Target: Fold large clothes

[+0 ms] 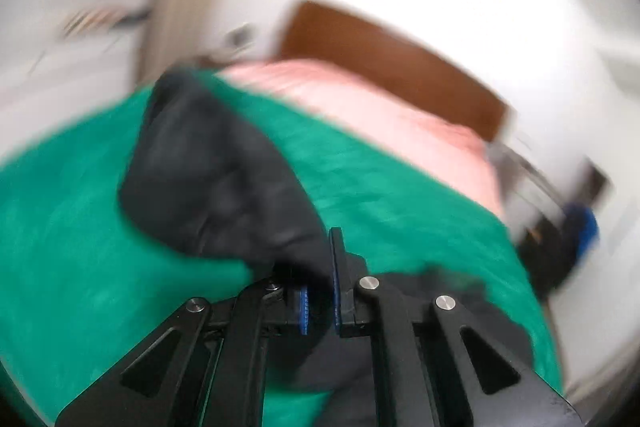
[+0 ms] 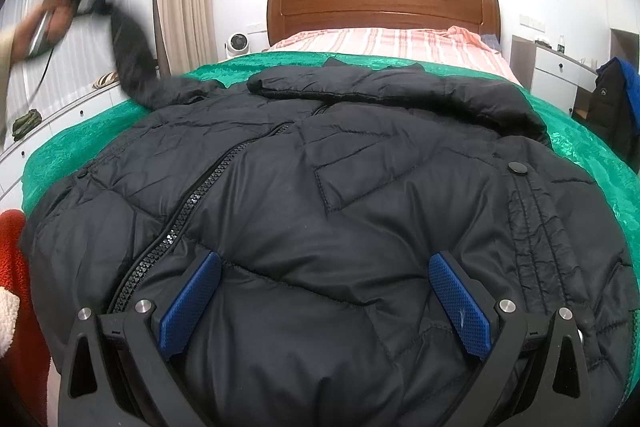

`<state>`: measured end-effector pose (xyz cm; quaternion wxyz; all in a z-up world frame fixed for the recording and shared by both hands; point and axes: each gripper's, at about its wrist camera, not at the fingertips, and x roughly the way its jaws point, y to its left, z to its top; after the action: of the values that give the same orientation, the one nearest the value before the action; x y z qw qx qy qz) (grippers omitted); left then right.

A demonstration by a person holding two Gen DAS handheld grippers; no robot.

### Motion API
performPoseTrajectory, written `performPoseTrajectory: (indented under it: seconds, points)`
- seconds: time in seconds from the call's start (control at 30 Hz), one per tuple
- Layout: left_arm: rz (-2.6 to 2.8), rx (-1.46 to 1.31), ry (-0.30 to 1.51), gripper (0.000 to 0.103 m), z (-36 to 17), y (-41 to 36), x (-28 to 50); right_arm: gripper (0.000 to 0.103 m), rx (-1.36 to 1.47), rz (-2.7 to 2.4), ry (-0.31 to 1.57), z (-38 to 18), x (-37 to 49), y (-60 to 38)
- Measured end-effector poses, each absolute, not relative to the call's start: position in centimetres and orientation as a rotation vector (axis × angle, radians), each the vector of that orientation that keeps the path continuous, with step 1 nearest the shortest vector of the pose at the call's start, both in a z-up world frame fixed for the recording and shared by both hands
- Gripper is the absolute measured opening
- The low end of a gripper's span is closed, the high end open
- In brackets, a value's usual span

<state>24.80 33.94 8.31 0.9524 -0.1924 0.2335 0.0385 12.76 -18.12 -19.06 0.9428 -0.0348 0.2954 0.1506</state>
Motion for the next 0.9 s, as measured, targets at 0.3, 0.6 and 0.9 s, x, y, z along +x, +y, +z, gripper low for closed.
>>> performPoseTrajectory:
  seconds: [0.3,0.6,0.9]
  points:
    - [-0.404,-0.025,0.653,0.086,6.6,6.8,31.3,0.103,-0.073,0.308,0.609,-18.9,12.8,-18.3]
    - [-0.351,-0.057,0.939,0.095,-7.8,8.7,26.4,0.103,-0.07,0.315,0.617,-18.9,13.3,-18.2]
    - [-0.145,-0.038,0.817,0.099,-8.9,20.3,17.6,0.103,-0.084,0.303,0.627,-18.9,13.7,-17.8]
